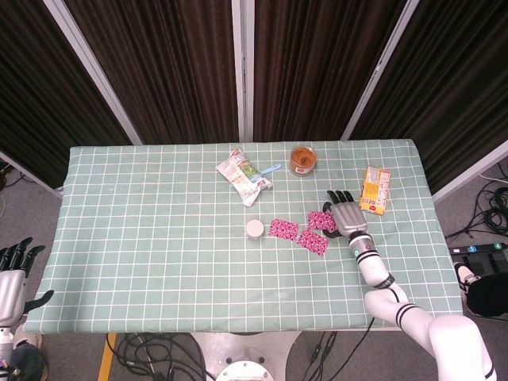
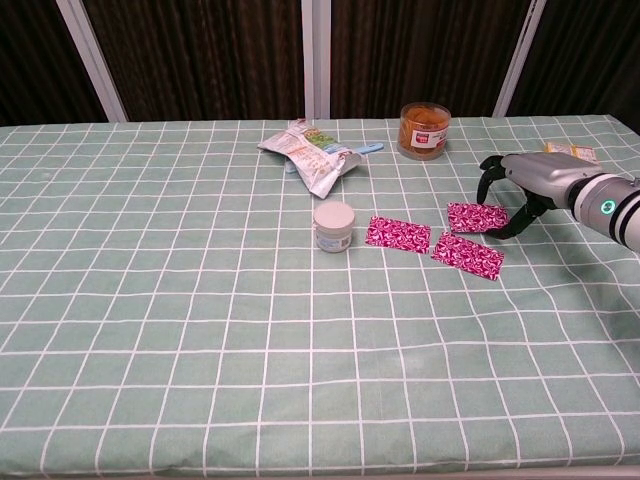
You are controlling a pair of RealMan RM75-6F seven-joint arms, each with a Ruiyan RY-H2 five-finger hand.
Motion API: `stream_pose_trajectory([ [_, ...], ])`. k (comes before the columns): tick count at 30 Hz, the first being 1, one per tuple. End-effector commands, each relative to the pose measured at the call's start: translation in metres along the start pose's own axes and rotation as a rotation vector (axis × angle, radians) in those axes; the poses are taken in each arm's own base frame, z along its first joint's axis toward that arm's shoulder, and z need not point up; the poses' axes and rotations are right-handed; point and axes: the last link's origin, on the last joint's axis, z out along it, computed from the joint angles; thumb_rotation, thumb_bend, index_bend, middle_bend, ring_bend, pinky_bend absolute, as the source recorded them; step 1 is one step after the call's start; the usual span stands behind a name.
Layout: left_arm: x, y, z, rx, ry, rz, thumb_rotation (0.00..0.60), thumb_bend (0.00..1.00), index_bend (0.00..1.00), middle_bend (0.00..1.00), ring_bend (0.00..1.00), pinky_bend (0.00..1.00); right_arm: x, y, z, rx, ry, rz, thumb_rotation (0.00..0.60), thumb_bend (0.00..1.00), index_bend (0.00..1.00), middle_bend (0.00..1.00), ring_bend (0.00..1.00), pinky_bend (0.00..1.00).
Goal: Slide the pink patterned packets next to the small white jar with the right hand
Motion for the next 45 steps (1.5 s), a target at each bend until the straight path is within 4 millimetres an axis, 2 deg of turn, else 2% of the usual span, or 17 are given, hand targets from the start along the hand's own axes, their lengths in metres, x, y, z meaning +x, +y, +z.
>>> stream_pose_trajectory([
  [1, 0.000, 0.000, 0.000, 0.000, 0.001, 0.000, 0.600, 0.09, 0.25, 0.20, 0.14, 0.14, 0.004, 0.000, 0.000, 0.004, 0.011, 0.003, 0.500, 0.16, 0.38, 0.05, 0.00, 0.00],
  [7, 0.001, 0.001, 0.002, -0.005, 0.003, 0.001, 0.600, 0.09, 0.25, 0.20, 0.14, 0.14, 0.017, -0.005, -0.003, 0.032, 0.047, 0.020, 0.492, 0.16, 0.38, 0.05, 0.00, 0.00],
  [12, 0.001, 0.001, 0.001, -0.007, 0.004, -0.002, 0.600, 0.09, 0.25, 0.20, 0.14, 0.14, 0.022, -0.017, -0.007, 0.059, 0.041, 0.064, 0.494, 0.16, 0.38, 0.05, 0.00, 0.00],
  [23, 0.001, 0.000, 0.000, -0.008, 0.009, -0.008, 0.600, 0.09, 0.25, 0.20, 0.14, 0.14, 0.011, -0.071, -0.011, 0.122, -0.030, 0.135, 0.493, 0.16, 0.37, 0.05, 0.00, 0.00],
  [33, 0.000, -0.003, -0.002, -0.004, 0.007, -0.011, 0.600, 0.09, 0.25, 0.20, 0.14, 0.14, 0.002, -0.103, -0.005, 0.099, -0.056, 0.162, 0.490, 0.16, 0.37, 0.05, 0.00, 0.00],
  [37, -0.001, -0.005, -0.003, 0.000, 0.007, -0.014, 0.600, 0.09, 0.25, 0.20, 0.14, 0.14, 0.003, -0.108, -0.004, 0.088, -0.055, 0.150, 0.496, 0.16, 0.37, 0.05, 0.00, 0.00],
  [45, -0.003, -0.006, -0.003, 0.002, 0.002, -0.018, 0.600, 0.09, 0.25, 0.20, 0.14, 0.14, 0.003, -0.104, -0.003, 0.069, -0.055, 0.130, 0.495, 0.16, 0.35, 0.05, 0.00, 0.00],
])
